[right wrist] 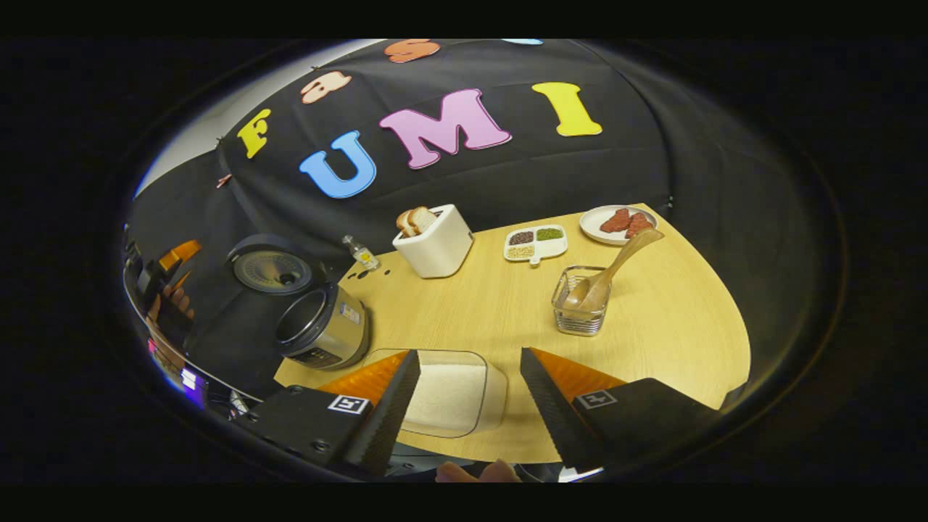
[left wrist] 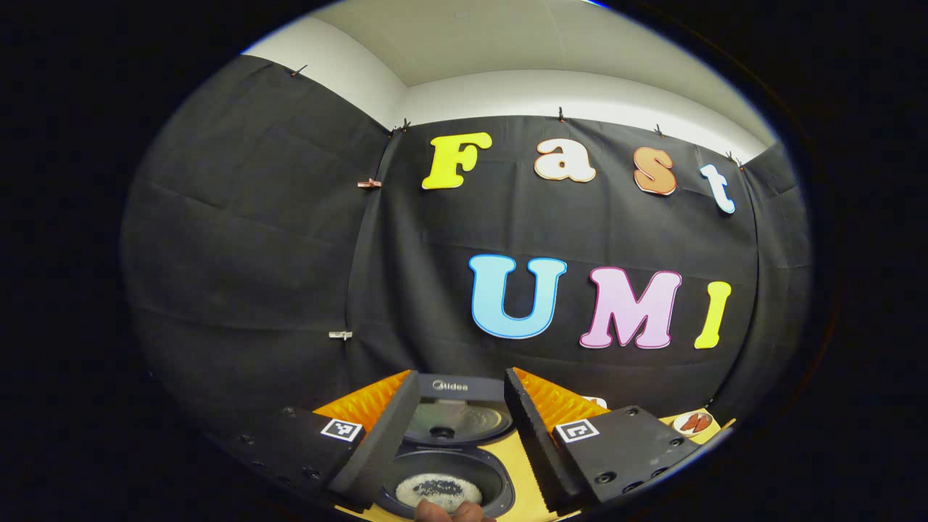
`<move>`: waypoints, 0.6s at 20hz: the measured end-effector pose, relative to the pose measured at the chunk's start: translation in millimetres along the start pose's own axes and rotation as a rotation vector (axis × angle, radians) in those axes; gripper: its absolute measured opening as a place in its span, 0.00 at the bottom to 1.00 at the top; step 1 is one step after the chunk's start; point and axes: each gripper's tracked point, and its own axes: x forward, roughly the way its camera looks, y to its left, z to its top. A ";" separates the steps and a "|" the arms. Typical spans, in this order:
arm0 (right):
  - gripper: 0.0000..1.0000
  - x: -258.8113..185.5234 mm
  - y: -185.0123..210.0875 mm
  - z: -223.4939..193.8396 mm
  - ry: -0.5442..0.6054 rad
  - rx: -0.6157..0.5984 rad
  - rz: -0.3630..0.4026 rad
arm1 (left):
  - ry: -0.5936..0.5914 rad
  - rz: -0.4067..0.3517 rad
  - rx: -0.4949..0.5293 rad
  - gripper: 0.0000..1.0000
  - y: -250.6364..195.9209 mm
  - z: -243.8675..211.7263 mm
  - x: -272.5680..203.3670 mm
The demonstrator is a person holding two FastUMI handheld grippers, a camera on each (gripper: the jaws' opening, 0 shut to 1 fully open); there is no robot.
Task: Close the left gripper, press the button to open the rice cooker; take a wooden spoon from the chopstick holder with the right hand, scoop a spoonful of rice and pour it into the rice cooker, then put the wooden spoon back into the chopstick holder.
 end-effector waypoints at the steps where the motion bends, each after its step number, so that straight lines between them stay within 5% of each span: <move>1: 0.88 -0.2 4.8 -1.7 0.002 -0.006 0.002 | -0.006 -0.012 0.002 0.82 -2.3 3.6 11.2; 12: 0.88 -6.6 15.5 -8.0 0.007 0.008 -0.012 | 0.168 -0.043 0.027 0.82 3.1 -48.0 111.6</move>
